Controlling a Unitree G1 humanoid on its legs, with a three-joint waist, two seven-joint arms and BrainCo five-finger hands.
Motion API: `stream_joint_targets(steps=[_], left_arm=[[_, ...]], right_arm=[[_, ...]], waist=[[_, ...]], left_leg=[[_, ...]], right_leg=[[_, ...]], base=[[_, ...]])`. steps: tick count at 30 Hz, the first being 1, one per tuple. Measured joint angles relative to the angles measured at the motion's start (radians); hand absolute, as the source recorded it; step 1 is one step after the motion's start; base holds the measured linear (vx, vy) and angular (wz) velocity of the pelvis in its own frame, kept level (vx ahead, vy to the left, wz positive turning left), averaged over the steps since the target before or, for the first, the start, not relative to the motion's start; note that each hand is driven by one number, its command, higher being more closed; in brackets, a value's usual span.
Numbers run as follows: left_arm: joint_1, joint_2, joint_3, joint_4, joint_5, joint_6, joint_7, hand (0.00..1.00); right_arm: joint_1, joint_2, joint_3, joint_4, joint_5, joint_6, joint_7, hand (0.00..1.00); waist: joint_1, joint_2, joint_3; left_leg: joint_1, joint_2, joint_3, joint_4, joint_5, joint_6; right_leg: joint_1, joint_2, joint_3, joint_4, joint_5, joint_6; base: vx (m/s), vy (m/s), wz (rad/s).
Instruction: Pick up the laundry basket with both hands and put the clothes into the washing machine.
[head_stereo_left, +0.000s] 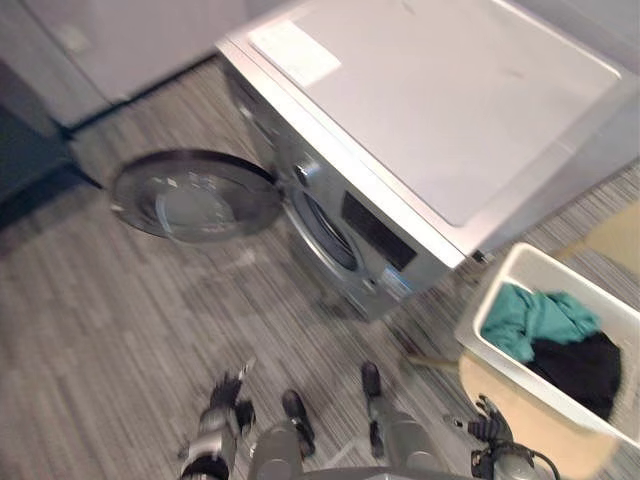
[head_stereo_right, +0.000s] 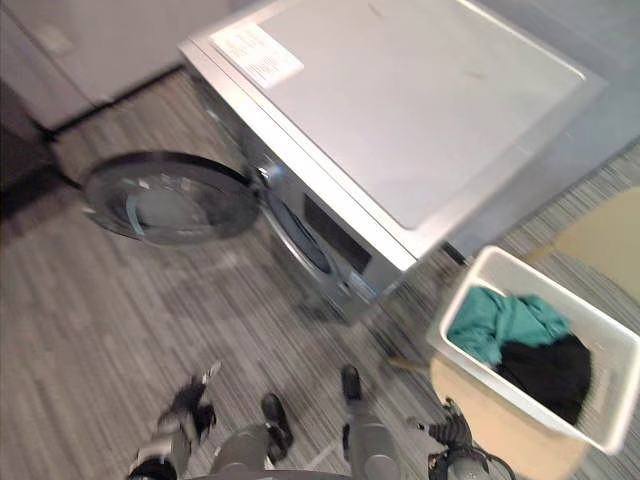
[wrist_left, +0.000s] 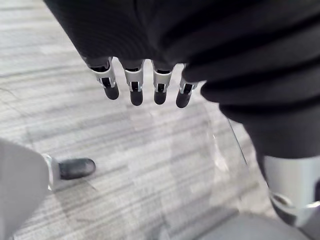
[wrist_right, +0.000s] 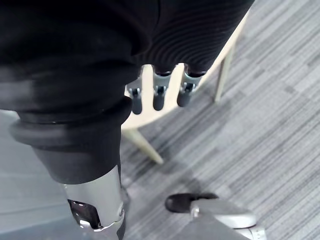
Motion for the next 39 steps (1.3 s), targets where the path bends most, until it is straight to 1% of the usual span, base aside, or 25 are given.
stream_joint_targets(steps=[2,4,8,11,15,16,17,18,19,20,21,23,25,27,28,29,30,31,32,33,35,36,37,38,39], left_arm=[[0.051,0.000,0.070,0.058,0.003,0.002,-0.011,0.00],[0.082,-0.001,0.130,0.095,0.004,0.006,-0.017,0.00],[0.122,-0.027,0.232,0.132,0.001,0.020,-0.017,0.00],[0.127,-0.045,0.290,0.150,0.003,0.029,-0.017,0.00],[0.143,-0.081,0.298,0.154,0.002,0.030,-0.021,0.00],[0.142,-0.084,0.297,0.154,0.002,0.030,-0.023,0.00],[0.139,-0.089,0.298,0.153,0.000,0.028,-0.028,0.00],[0.140,-0.093,0.299,0.153,0.000,0.028,-0.030,0.00],[0.136,-0.098,0.294,0.152,0.000,0.028,-0.034,0.00],[0.129,-0.098,0.286,0.143,0.000,0.027,-0.038,0.00],[0.119,-0.095,0.285,0.143,0.001,0.026,-0.037,0.00],[0.097,-0.079,0.253,0.132,0.020,0.020,-0.039,0.00],[0.081,-0.070,0.242,0.121,0.047,0.015,-0.040,0.00],[0.068,-0.057,0.229,0.121,0.076,0.011,-0.041,0.00],[0.067,-0.053,0.220,0.123,0.081,0.012,-0.040,0.00],[0.064,-0.053,0.211,0.124,0.092,0.013,-0.039,0.00],[0.060,-0.052,0.209,0.123,0.099,0.013,-0.039,0.00],[0.055,-0.047,0.209,0.125,0.103,0.015,-0.039,0.00],[0.051,-0.040,0.207,0.127,0.105,0.017,-0.038,0.00],[0.046,-0.037,0.209,0.126,0.111,0.018,-0.037,0.00],[0.040,-0.037,0.209,0.123,0.110,0.018,-0.037,0.00],[0.034,-0.038,0.210,0.122,0.109,0.016,-0.037,0.00],[0.032,-0.039,0.211,0.122,0.107,0.016,-0.038,0.00],[0.032,-0.040,0.212,0.119,0.097,0.013,-0.039,0.00],[0.032,-0.040,0.212,0.117,0.095,0.013,-0.039,0.00]], right_arm=[[-0.040,0.002,-0.025,0.100,-0.005,0.002,0.004,0.00],[-0.075,0.004,-0.052,0.179,-0.017,0.003,0.006,0.00],[-0.104,0.009,-0.135,0.337,-0.020,0.007,0.004,0.00],[-0.113,0.012,-0.162,0.421,-0.020,0.021,0.005,0.00],[-0.153,0.015,-0.168,0.444,-0.020,0.034,0.008,0.00],[-0.170,0.019,-0.168,0.444,-0.019,0.035,0.008,0.00],[-0.187,0.032,-0.167,0.441,-0.018,0.035,0.008,0.00],[-0.202,0.034,-0.163,0.434,-0.018,0.033,0.008,0.00],[-0.219,0.047,-0.128,0.402,-0.017,0.034,0.008,0.00],[-0.234,0.056,-0.084,0.377,-0.017,0.034,0.009,0.00],[-0.245,0.065,-0.073,0.370,-0.017,0.034,0.010,0.00],[-0.247,0.095,-0.061,0.361,-0.015,0.036,0.010,0.00],[-0.238,0.112,-0.040,0.341,0.005,0.036,0.009,0.00],[-0.209,0.131,-0.012,0.280,0.013,0.036,0.010,0.00],[-0.206,0.134,-0.008,0.269,0.016,0.036,0.010,0.00],[-0.201,0.138,-0.008,0.246,0.019,0.035,0.010,0.00],[-0.204,0.141,-0.008,0.244,0.019,0.034,0.009,0.00],[-0.204,0.144,-0.011,0.244,0.018,0.034,0.008,0.00],[-0.201,0.145,-0.018,0.243,0.019,0.033,0.005,0.00],[-0.191,0.144,-0.025,0.246,0.018,0.033,0.003,0.00],[-0.178,0.143,-0.032,0.246,0.017,0.032,-0.002,0.00],[-0.163,0.144,-0.036,0.247,0.017,0.032,-0.004,0.00],[-0.153,0.146,-0.044,0.247,0.018,0.031,-0.003,0.00],[-0.147,0.152,-0.058,0.249,0.015,0.033,-0.004,0.00],[-0.146,0.153,-0.060,0.250,0.012,0.033,-0.004,0.00]], waist=[[0.015,0.011,-0.020],[0.017,0.007,-0.035],[0.034,-0.017,-0.068],[0.039,-0.032,-0.079],[0.040,-0.027,-0.080],[0.042,-0.021,-0.083],[0.051,-0.019,-0.083],[0.054,-0.015,-0.084],[0.065,-0.005,-0.088],[0.070,-0.003,-0.088],[0.067,-0.001,-0.089],[0.066,-0.030,-0.088],[0.061,-0.049,-0.090],[0.062,-0.069,-0.094],[0.061,-0.071,-0.091],[0.060,-0.061,-0.084],[0.062,-0.056,-0.065],[0.060,-0.072,-0.059],[0.060,-0.068,-0.047],[0.051,-0.075,-0.044],[0.045,-0.078,-0.045],[0.042,-0.082,-0.048],[0.041,-0.088,-0.050],[0.041,-0.103,-0.057],[0.042,-0.110,-0.059]], left_leg=[[0.044,-0.020,-0.038,-0.033,0.015,0.007],[0.067,-0.033,-0.068,-0.058,0.029,0.006],[0.098,-0.050,-0.134,-0.084,0.047,0.011],[0.113,-0.048,-0.163,-0.044,0.023,0.015],[0.100,-0.030,-0.170,0.096,-0.047,0.005],[0.097,-0.037,-0.221,0.135,-0.063,0.000],[0.092,-0.061,-0.339,0.173,-0.089,0.002],[0.082,-0.068,-0.399,0.201,-0.110,0.004],[0.057,-0.074,-0.496,0.258,-0.164,-0.009],[0.046,-0.089,-0.557,0.298,-0.215,-0.005],[0.042,-0.094,-0.551,0.309,-0.225,0.002],[0.038,-0.099,-0.483,0.315,-0.234,0.018],[0.038,-0.106,-0.430,0.316,-0.238,0.027],[0.045,-0.116,-0.352,0.279,-0.232,0.053],[0.051,-0.116,-0.326,0.260,-0.227,0.063],[0.065,-0.098,-0.266,0.224,-0.199,0.091],[0.086,-0.077,-0.200,0.205,-0.176,0.099],[0.112,-0.063,-0.149,0.196,-0.165,0.093],[0.131,-0.047,-0.090,0.190,-0.164,0.091],[0.153,-0.027,-0.038,0.186,-0.162,0.088],[0.173,0.004,0.009,0.182,-0.158,0.079],[0.192,0.023,0.040,0.169,-0.150,0.065],[0.206,0.035,0.065,0.154,-0.142,0.051],[0.221,0.044,0.095,0.147,-0.134,0.038],[0.224,0.043,0.102,0.147,-0.133,0.033]], right_leg=[[0.057,-0.013,-0.035,-0.018,-0.004,0.002],[0.092,-0.023,-0.067,-0.031,-0.007,0.006],[0.149,-0.033,-0.129,-0.034,-0.023,0.012],[0.203,-0.035,-0.157,-0.025,-0.054,0.009],[0.205,-0.027,-0.130,0.024,-0.081,0.013],[0.205,-0.023,-0.112,0.033,-0.083,0.013],[0.182,-0.016,-0.071,0.049,-0.081,0.013],[0.162,-0.007,-0.045,0.062,-0.077,0.015],[0.118,0.016,0.001,0.094,-0.066,0.023],[0.072,0.034,0.053,0.137,-0.065,0.027],[0.061,0.038,0.074,0.149,-0.063,0.029],[0.039,0.031,0.138,0.161,-0.053,0.044],[0.028,0.026,0.182,0.142,-0.047,0.052],[0.007,0.015,0.235,0.080,-0.050,0.047],[0.001,0.008,0.228,0.063,-0.061,0.030],[-0.015,0.002,0.186,0.072,-0.091,-0.015],[-0.054,-0.002,0.115,0.162,-0.090,-0.014],[-0.084,-0.016,0.040,0.272,-0.097,-0.017],[-0.111,-0.044,-0.074,0.409,-0.108,-0.030],[-0.100,-0.078,-0.163,0.514,-0.124,-0.051],[-0.074,-0.113,-0.193,0.622,-0.173,-0.057],[-0.056,-0.149,-0.187,0.691,-0.203,-0.043],[-0.042,-0.186,-0.184,0.724,-0.206,-0.039],[-0.017,-0.252,-0.185,0.722,-0.198,-0.036],[-0.013,-0.271,-0.186,0.707,-0.192,-0.034]], base=[[0.01,0.054,0.63],[-0.01,0.037,0.56],[-0.03,0.024,0.49],[-0.04,0.018,0.35],[-0.04,0.040,-0.15],[0.01,0.027,-0.51],[0.02,0.001,-0.75],[0.00,-0.011,-1.26],[-0.02,0.029,-1.49],[-0.05,0.070,-1.41],[-0.07,0.089,-1.03],[-0.17,0.117,-0.80],[-0.17,0.155,-0.85],[-0.14,0.171,-1.08],[-0.08,0.147,-1.33],[-0.08,0.108,-1.40],[-0.04,0.080,-1.65],[-0.01,0.022,-1.64],[0.01,-0.030,-1.59],[0.00,-0.051,-1.31],[0.00,-0.131,-0.97],[0.02,-0.184,-0.98],[0.03,-0.299,-1.08],[0.03,-0.284,-0.80],[0.03,-0.360,-1.05]])
